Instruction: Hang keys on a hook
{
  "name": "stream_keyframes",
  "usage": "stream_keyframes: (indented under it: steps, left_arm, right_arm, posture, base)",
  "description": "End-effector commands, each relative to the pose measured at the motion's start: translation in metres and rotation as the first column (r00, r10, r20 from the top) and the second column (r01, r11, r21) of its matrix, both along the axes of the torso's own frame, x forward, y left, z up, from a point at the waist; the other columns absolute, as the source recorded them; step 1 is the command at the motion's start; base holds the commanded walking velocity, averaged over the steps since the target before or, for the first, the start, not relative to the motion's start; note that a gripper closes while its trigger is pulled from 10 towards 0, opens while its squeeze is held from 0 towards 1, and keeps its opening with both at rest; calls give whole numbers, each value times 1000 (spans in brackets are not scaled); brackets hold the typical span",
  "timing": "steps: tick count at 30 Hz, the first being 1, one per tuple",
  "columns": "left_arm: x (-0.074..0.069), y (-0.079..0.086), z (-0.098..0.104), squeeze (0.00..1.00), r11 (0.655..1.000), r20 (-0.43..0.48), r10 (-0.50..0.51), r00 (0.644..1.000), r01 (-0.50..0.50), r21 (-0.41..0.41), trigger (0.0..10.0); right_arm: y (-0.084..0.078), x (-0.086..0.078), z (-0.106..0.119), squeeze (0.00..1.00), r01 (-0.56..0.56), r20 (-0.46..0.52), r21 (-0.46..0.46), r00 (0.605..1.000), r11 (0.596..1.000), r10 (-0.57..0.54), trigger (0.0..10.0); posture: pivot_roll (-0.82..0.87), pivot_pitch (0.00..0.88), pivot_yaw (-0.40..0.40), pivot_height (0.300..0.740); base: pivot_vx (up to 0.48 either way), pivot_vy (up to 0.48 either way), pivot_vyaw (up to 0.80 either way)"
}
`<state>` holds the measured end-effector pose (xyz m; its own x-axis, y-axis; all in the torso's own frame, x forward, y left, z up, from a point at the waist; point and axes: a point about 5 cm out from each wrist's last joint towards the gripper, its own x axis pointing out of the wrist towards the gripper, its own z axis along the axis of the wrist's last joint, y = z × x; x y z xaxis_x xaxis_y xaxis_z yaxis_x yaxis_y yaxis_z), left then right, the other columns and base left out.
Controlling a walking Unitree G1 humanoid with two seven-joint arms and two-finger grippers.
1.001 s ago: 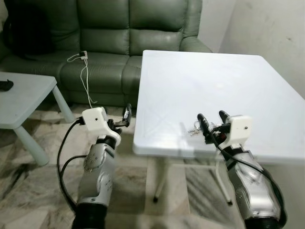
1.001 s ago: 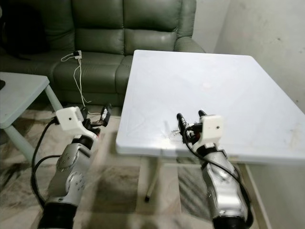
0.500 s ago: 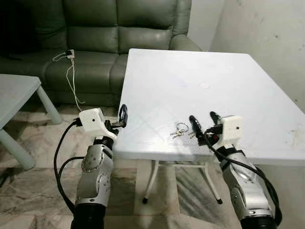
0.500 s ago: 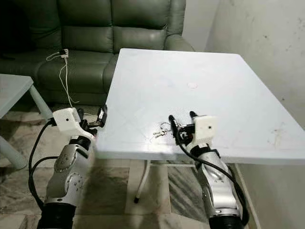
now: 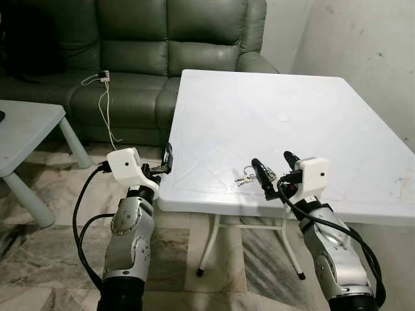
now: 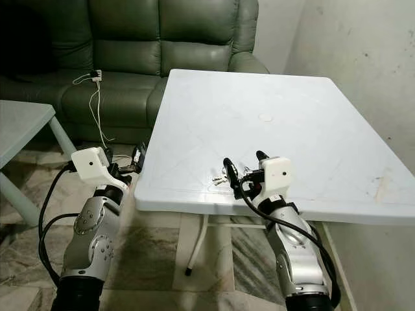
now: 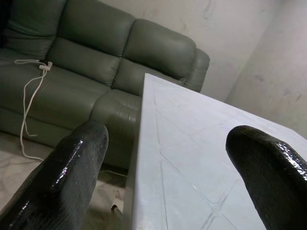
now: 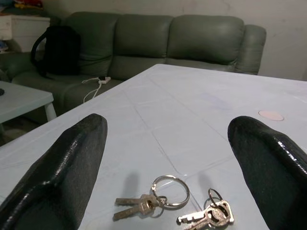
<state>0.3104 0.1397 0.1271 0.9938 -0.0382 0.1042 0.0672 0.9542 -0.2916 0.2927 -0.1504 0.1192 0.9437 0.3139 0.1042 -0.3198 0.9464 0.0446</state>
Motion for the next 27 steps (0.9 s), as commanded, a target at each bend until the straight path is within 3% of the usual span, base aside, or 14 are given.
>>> stream_keyframes:
  steps: [1, 10, 11, 20, 27]
  left_arm:
    - [0, -3, 3, 0, 1000, 11, 0, 1000, 0, 0, 10000]
    - [-1, -7, -3, 0, 1000, -2, -22, 1000, 22, 13, 10000]
    - [-2, -9, -5, 0, 999, -11, -28, 1000, 28, 17, 10000]
    - [-6, -18, -12, 0, 995, -37, -80, 996, 82, 50, 10000]
    - [-9, -22, -13, 0, 994, -44, -91, 995, 93, 51, 10000]
  right_arm:
    - [-2, 0, 5, 1000, -7, 14, 1, 1000, 1000, 7, 10000]
    - [-1, 3, 2, 1000, 3, -13, -46, 1000, 999, -3, 10000]
    - [-2, 4, 0, 0, 5, -33, -62, 999, 998, -7, 10000]
    - [4, 15, -6, 0, -15, -110, -98, 994, 995, 5, 10000]
    - [21, 30, -2, 0, -51, -130, -95, 991, 994, 39, 10000]
  posture:
    - [-8, 0, -82, 740]
    - [-12, 0, -81, 740]
    - [-12, 0, -80, 740]
    - [-13, 0, -79, 740]
    - [-4, 0, -78, 740]
  base:
    - [0, 0, 0]
    - [0, 0, 0]
    - [0, 0, 0]
    - [0, 0, 0]
    - [0, 0, 0]
